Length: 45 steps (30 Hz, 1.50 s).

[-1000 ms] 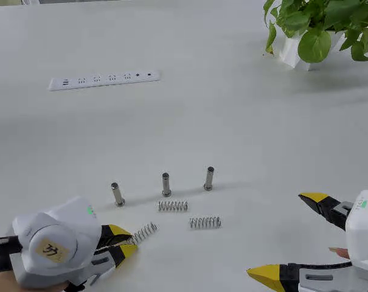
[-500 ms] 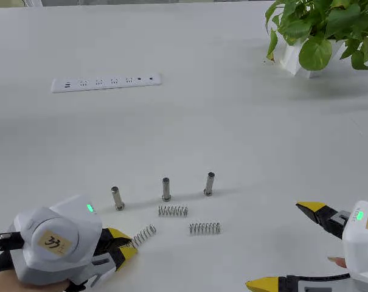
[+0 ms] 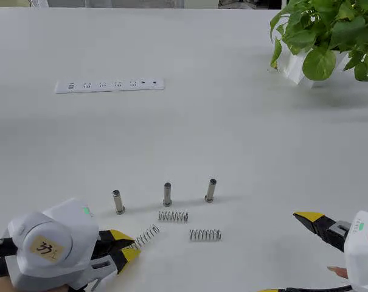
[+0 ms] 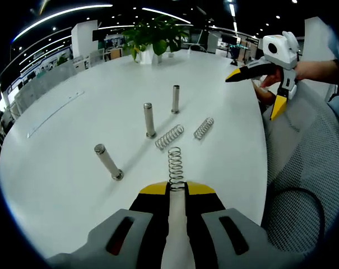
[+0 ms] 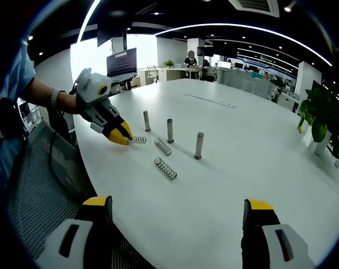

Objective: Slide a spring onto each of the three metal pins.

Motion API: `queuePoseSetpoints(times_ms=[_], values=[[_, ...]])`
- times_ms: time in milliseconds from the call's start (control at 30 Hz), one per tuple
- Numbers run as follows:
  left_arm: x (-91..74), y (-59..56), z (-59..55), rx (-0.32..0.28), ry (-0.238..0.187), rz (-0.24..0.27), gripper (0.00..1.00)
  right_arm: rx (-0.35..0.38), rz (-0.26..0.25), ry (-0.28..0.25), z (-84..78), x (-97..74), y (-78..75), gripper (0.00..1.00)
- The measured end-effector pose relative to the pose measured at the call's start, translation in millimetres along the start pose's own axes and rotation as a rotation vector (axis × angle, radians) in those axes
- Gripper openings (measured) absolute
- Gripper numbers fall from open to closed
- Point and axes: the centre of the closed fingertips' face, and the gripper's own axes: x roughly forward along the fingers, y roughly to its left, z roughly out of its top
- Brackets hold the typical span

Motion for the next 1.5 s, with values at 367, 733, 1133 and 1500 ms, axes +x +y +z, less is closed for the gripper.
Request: queuePoseSetpoints(times_ms=[367, 733, 1133, 1500], values=[[-8.7, -12.9, 36.0, 0.01, -0.116, -0.013, 0.07, 0.099, 0.054, -0.127, 46.8, 4.2, 1.6, 0.94], [-12.0, -33.6, 71.4, 0.032, -0.254, -0.046, 0.07, 0.184, 0.171, -0.196, 77.0, 4.5, 14.0, 0.83], [-13.1, -47.8, 95.4, 0.024, -0.345, -0.067, 0.07, 0.388, 0.302, -0.302, 105.0, 3.4, 27.3, 0.59], [-17.3, -57.1, 113.6, 0.025, -0.406, -0.084, 0.06, 0.508, 0.387, -0.331, 115.8, 7.1, 37.4, 0.36]])
